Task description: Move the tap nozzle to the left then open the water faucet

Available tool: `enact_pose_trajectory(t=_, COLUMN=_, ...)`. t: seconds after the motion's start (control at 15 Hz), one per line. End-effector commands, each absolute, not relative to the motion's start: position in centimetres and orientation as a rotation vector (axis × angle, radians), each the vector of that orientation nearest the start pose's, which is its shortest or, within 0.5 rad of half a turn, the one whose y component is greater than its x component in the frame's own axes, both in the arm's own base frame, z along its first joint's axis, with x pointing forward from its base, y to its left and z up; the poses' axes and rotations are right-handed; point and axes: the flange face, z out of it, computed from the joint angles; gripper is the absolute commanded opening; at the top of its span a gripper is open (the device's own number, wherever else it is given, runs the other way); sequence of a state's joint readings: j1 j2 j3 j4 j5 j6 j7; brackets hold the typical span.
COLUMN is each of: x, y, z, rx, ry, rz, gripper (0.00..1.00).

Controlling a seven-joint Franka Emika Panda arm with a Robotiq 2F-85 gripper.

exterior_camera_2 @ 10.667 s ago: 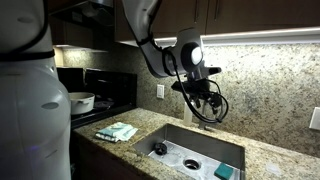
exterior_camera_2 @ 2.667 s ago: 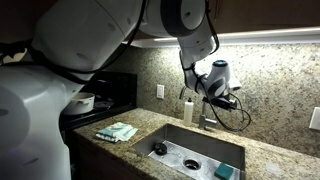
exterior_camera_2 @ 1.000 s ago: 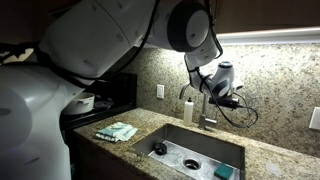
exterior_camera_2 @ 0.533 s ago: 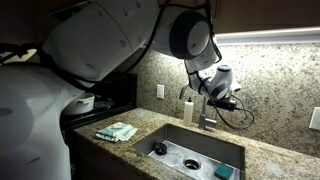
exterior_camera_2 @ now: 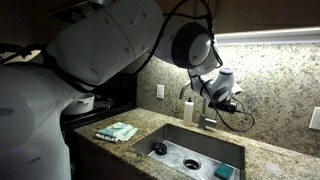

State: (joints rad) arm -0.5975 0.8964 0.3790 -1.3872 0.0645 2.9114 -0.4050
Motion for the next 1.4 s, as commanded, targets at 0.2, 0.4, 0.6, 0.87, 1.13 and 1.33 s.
enact_pose_trajectory(t=0.2, x=75.2, y=-26.3, z=25.9, rx=-2.879, ry=0.105, rz=-1.044, gripper=1.0)
enact_pose_trajectory(t=0.4, x=75.9, y=-25.9, z=25.9, rx=-2.871, ry=0.098, rz=-1.066, gripper=1.0)
enact_pose_trajectory(t=0.6, x=76.4, y=-25.6, z=26.1, rx=-2.867, ry=0.097, rz=-1.078, gripper=1.0)
enact_pose_trajectory(t=0.87, x=76.6, y=-26.3, z=26.3, rx=-2.885, ry=0.118, rz=-1.066, gripper=1.0)
enact_pose_trajectory(t=1.13, x=76.6, y=-27.8, z=26.3, rx=-2.916, ry=0.138, rz=-1.027, gripper=1.0)
enact_pose_trajectory(t=1.33, x=76.7, y=-28.2, z=26.1, rx=-2.926, ry=0.138, rz=-1.0, gripper=1.0)
